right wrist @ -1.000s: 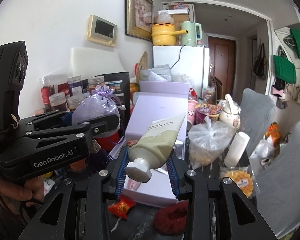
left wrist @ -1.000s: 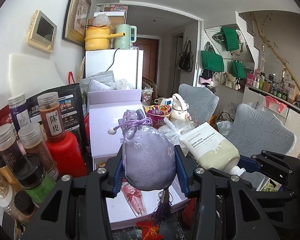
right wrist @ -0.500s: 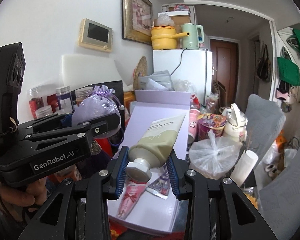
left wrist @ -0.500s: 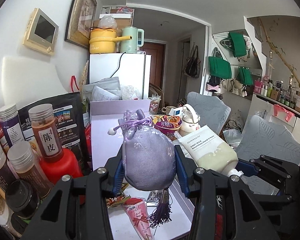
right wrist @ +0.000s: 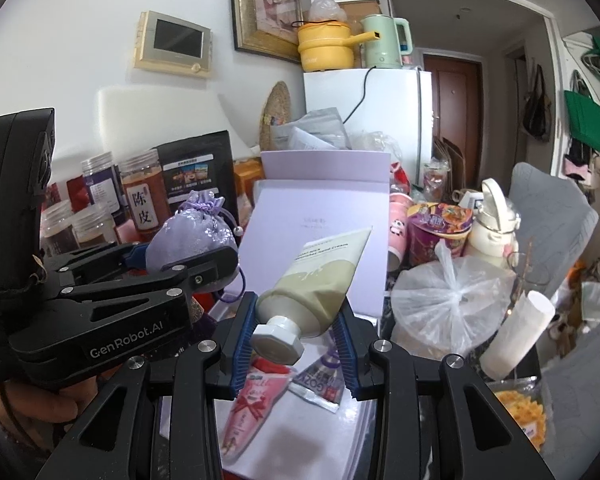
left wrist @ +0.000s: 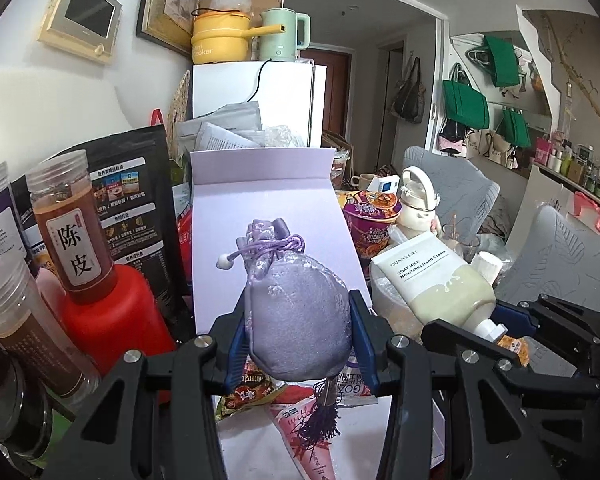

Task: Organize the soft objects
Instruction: 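Lower the sachet and hand cream tube into the white box with both grippers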

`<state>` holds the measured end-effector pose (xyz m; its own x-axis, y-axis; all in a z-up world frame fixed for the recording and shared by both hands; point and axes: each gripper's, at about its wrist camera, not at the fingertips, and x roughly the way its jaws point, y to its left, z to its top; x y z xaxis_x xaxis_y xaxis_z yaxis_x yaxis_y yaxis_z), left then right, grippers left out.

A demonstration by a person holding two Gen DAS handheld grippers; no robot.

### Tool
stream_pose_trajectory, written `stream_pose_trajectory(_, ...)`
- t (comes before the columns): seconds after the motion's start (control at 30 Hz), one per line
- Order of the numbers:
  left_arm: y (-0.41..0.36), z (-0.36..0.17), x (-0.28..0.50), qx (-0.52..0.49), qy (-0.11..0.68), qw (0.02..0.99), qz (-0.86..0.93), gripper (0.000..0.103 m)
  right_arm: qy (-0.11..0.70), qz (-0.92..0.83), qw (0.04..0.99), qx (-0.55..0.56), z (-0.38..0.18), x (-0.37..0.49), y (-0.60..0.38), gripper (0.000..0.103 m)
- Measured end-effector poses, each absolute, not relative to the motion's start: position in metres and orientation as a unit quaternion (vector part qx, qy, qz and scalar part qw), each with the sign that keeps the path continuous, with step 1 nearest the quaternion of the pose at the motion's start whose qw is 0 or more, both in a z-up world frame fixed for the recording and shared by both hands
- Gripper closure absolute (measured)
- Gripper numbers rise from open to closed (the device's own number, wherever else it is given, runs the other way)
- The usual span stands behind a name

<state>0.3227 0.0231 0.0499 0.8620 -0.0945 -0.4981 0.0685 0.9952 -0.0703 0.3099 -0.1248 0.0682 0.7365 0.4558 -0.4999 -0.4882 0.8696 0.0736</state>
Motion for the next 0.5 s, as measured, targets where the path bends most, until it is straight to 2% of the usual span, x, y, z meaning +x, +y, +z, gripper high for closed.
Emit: stream_pose_trajectory(0.5,0.014,0.019,0.346,0.002,0.303,0.952,-0.044,0.058,0.305,0.240,0.920,-0.049,0.043,0.331,-0.124,0.066)
